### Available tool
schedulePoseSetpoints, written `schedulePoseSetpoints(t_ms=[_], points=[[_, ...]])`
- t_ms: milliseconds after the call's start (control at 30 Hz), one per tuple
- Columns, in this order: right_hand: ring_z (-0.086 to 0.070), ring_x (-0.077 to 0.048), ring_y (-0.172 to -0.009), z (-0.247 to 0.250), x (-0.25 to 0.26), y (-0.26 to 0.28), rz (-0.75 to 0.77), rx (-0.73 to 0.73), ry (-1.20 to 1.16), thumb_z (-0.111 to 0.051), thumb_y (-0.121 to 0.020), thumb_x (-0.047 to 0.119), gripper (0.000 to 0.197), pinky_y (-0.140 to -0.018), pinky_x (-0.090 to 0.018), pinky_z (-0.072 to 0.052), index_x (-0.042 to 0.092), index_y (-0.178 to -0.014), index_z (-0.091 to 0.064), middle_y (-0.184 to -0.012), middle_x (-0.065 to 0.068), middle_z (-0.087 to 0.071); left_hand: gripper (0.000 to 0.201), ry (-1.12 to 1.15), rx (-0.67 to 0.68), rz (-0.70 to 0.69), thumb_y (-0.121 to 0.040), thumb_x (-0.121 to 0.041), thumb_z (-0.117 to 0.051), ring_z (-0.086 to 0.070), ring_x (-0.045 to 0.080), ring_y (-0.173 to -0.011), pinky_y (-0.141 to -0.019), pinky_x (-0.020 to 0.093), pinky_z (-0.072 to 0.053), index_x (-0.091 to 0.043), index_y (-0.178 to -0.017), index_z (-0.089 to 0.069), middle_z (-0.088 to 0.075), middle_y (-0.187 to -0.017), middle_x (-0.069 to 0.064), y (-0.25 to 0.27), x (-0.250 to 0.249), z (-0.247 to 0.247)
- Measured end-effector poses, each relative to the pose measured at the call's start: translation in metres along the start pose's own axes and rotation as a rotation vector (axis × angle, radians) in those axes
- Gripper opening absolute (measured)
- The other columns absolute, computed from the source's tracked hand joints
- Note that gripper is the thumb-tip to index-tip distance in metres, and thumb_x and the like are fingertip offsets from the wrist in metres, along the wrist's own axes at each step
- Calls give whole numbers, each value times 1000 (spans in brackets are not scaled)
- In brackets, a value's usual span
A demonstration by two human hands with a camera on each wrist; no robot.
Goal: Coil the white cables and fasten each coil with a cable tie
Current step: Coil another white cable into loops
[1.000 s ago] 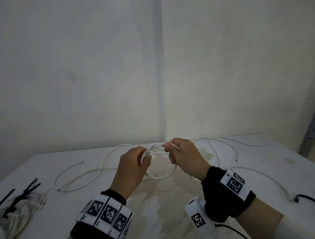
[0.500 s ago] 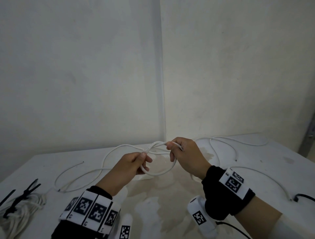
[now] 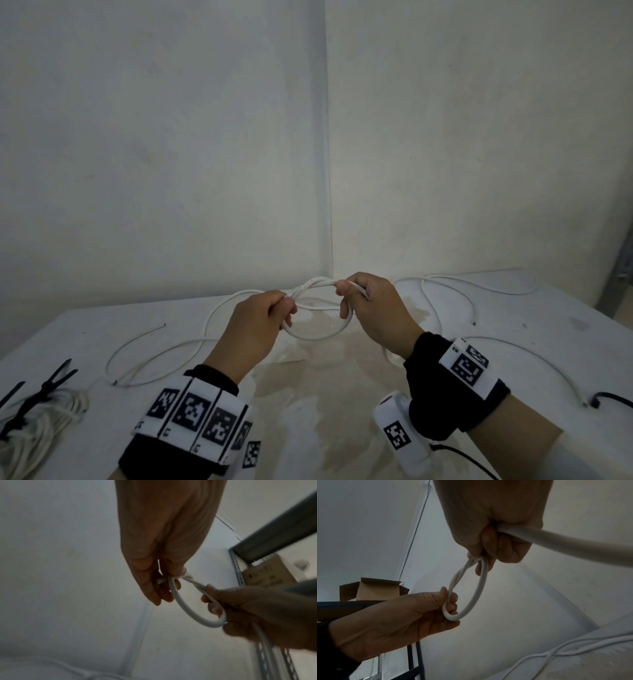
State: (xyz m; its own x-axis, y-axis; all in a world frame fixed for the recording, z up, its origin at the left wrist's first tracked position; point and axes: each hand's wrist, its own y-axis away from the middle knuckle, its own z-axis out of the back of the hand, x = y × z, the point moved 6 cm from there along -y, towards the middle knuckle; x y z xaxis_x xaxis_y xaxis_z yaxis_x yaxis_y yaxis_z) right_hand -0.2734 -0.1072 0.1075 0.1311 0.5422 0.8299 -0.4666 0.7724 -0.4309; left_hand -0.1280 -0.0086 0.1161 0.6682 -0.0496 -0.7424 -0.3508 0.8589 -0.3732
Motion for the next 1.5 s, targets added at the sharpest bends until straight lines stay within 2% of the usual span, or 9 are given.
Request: schedulePoseSetpoints(t_ms=[100, 200, 300, 400, 533, 733, 900, 1267, 1500], points=[[-44, -2, -48, 2, 3, -2, 12, -17, -13, -50, -94, 22, 27, -53, -12, -36, 9, -72, -59, -52, 6, -56, 30, 394, 30, 154, -97, -15, -40, -65, 19, -82, -81, 24, -54, -11, -76, -61, -65, -72, 3, 5, 4, -10], [-44, -3, -50, 4, 7, -5, 36, -10, -6, -50, -94, 21, 30, -56, -17, -37, 1, -74, -61, -53, 5, -57, 32, 534, 52, 196, -98, -15, -37, -62, 14, -71, -72, 19, -56, -7, -77, -59, -57, -69, 4, 7, 4, -14], [-44, -4, -53, 5, 6, -5, 36, 7, -9, -49, -95, 20, 31, -58, -16, -37, 4, -72, -62, -55, 5, -58, 31, 318, 9, 100, -98, -14, -39, -58, 13, -68, -66, 14, -53, -14, -73, -59, -56, -67, 4, 3, 1, -5], [-43, -2, -50, 3, 4, -3, 21, 18, -15, -48, -95, 20, 29, -55, -12, -35, 17, -69, -58, -53, 7, -59, 31, 49, -5, -28, -96, -17, -45, -61, 15, -77, -76, 21, -50, -24, -69, -60, -65, -76, 1, 1, -4, 2], [-43, -1, -43, 2, 3, -1, 11, 25, -4, -47, -95, 20, 29, -49, -11, -32, 11, -71, -59, -53, 5, -56, 32, 144, 192, 21, -96, -17, -45, -58, 1, -95, -86, 20, -45, -13, -71, -64, -65, -98, -16, 5, 2, -6], [-40, -3, -38, 1, 5, -1, 15, 41, -19, -48, -95, 19, 28, -44, -10, -31, 11, -70, -58, -50, 5, -55, 31, 649, 292, 211, -99, -14, -32, -66, 7, -69, -73, 17, -54, -7, -95, -63, -69, -75, 1, 12, -4, -14], [-38, -4, -39, 7, 6, -3, 3, 62, -9, -48, -95, 21, 28, -45, -12, -33, 15, -69, -58, -46, 8, -56, 29, 624, 326, 210, -98, -13, -35, -58, 4, -58, -65, 15, -51, -6, -95, -63, -60, -62, -6, 13, -6, -18], [-45, 0, -45, 4, 0, 1, 5, 87, -1, -44, -96, 29, 28, -48, -9, -32, 9, -84, -60, -70, 2, -65, 29, 733, 113, 258, -97, -13, -36, -55, 6, -53, -71, 22, -53, -5, -83, -60, -53, -60, -2, 6, 6, -9], [-40, -5, -53, 32, -43, 11, 26, 87, 284, -44, -96, 23, 13, -55, -18, -33, 19, -105, -52, -62, 7, -43, 28, 913, -115, 305, -98, -11, -35, -53, 3, -45, -59, 18, -56, -3, -83, -58, -54, -52, -3, 1, 32, 31]])
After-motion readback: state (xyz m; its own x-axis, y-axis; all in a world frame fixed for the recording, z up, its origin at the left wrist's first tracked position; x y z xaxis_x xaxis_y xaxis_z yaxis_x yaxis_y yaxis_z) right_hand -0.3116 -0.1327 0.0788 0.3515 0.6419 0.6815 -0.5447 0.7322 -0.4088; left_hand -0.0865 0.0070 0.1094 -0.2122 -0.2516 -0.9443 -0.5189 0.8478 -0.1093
